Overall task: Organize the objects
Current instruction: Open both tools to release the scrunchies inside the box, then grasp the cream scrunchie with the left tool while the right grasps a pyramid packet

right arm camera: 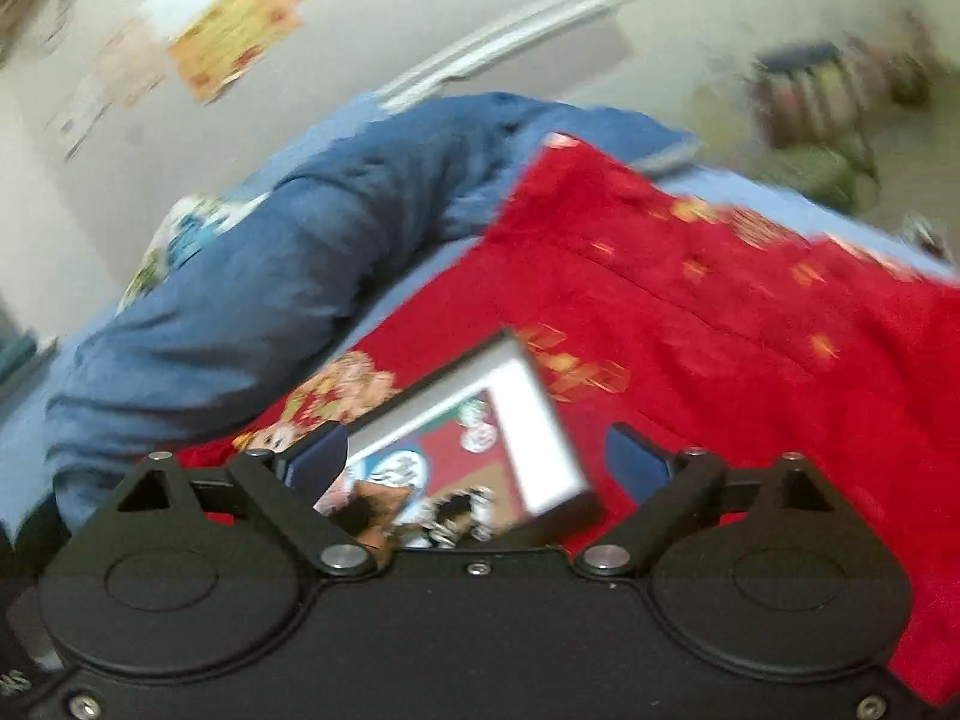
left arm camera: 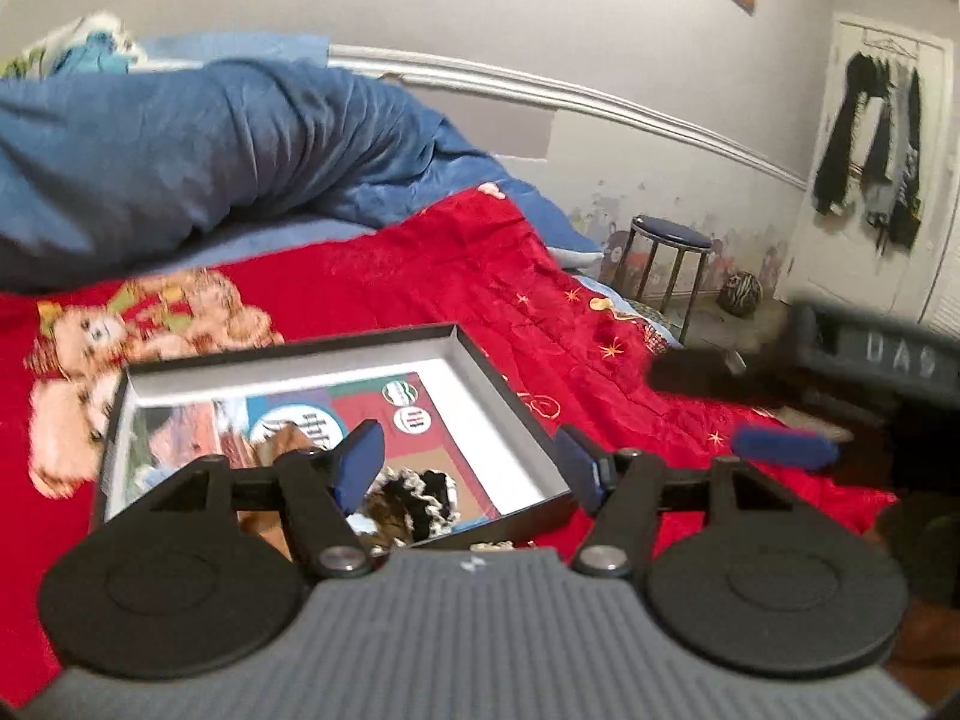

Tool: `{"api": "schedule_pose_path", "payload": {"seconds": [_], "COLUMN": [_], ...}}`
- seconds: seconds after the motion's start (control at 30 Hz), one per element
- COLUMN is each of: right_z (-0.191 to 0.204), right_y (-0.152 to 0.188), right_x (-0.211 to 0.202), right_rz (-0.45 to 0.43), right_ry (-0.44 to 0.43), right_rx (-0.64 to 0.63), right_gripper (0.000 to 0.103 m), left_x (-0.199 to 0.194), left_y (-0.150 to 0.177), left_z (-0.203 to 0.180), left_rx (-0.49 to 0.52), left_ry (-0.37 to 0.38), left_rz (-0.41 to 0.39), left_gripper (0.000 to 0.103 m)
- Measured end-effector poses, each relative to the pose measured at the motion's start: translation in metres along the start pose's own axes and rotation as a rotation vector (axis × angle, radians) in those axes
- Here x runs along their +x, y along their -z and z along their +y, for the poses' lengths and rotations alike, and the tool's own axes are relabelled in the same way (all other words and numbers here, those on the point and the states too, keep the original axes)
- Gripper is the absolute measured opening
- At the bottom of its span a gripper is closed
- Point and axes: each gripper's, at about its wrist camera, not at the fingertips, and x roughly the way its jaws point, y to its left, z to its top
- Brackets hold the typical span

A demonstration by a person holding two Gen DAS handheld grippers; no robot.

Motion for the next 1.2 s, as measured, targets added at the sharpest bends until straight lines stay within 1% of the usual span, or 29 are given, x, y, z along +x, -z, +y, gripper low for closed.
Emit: {"api": "schedule_pose_path", "payload": {"seconds": [0.1,0.23,0.33,0.4,0.47,0.53,0.6,0.63,0.7,0.73,0.77,0.8,0.83,0.87,0.9,0.93,1.0,1.03,1.1,1.17,1.2], "right_z": [-0.019,-0.023,-0.025,-0.029,-0.032,-0.033,-0.034,-0.035,-0.038,-0.04,-0.042,-0.044,-0.047,-0.049,-0.049,-0.051,-0.052,-0.053,-0.053,-0.051,-0.05], "right_y": [0.005,0.015,0.026,0.033,0.04,0.048,0.054,0.056,0.058,0.059,0.06,0.061,0.062,0.062,0.062,0.062,0.063,0.063,0.064,0.064,0.064], "right_x": [-0.005,-0.013,-0.005,0.003,0.013,0.019,0.027,0.03,0.037,0.04,0.043,0.044,0.045,0.046,0.047,0.047,0.046,0.046,0.046,0.048,0.048], "right_rz": [0.045,0.066,0.12,0.171,0.205,0.216,0.229,0.238,0.265,0.277,0.286,0.294,0.304,0.307,0.311,0.317,0.323,0.323,0.329,0.334,0.337], "right_ry": [0.039,0.077,0.124,0.162,0.187,0.217,0.247,0.248,0.226,0.218,0.213,0.211,0.213,0.211,0.208,0.2,0.193,0.195,0.198,0.188,0.182], "right_rx": [0.068,0.072,0.072,0.096,0.129,0.141,0.155,0.167,0.184,0.193,0.204,0.214,0.227,0.239,0.249,0.257,0.27,0.271,0.271,0.263,0.255], "right_gripper": [0.093,0.093,0.092,0.091,0.09,0.088,0.088,0.088,0.079,0.078,0.078,0.077,0.076,0.075,0.074,0.074,0.07,0.069,0.068,0.068,0.068], "left_x": [-0.011,-0.013,-0.011,-0.005,0.01,0.026,0.043,0.051,0.06,0.063,0.067,0.07,0.074,0.079,0.085,0.085,0.08,0.076,0.065,0.052,0.042], "left_y": [0.003,0.018,0.037,0.049,0.058,0.067,0.075,0.078,0.083,0.085,0.087,0.089,0.09,0.09,0.091,0.093,0.096,0.097,0.099,0.099,0.099], "left_z": [0.006,0.01,0.013,0.014,0.014,0.012,0.011,0.011,0.008,0.004,0.001,-0.002,-0.004,-0.005,-0.004,-0.003,-0.002,-0.002,0.001,0.005,0.006], "left_rx": [-0.004,-0.008,-0.027,-0.023,-0.004,0.031,0.032,0.022,0.022,0.037,0.057,0.073,0.075,0.067,0.046,0.038,0.059,0.063,0.051,0.041,0.028], "left_ry": [0.014,0.05,0.075,0.089,0.099,0.097,0.102,0.112,0.139,0.143,0.139,0.118,0.1,0.089,0.08,0.086,0.091,0.091,0.084,0.062,0.034], "left_rz": [-0.005,0.03,0.05,0.058,0.096,0.109,0.13,0.141,0.144,0.142,0.14,0.141,0.154,0.183,0.204,0.193,0.178,0.172,0.175,0.183,0.19], "left_gripper": [0.078,0.078,0.078,0.078,0.078,0.078,0.078,0.075,0.074,0.073,0.07,0.058,0.03,0.013,0.014,0.014,0.014,0.014,0.014,0.014,0.014]}}
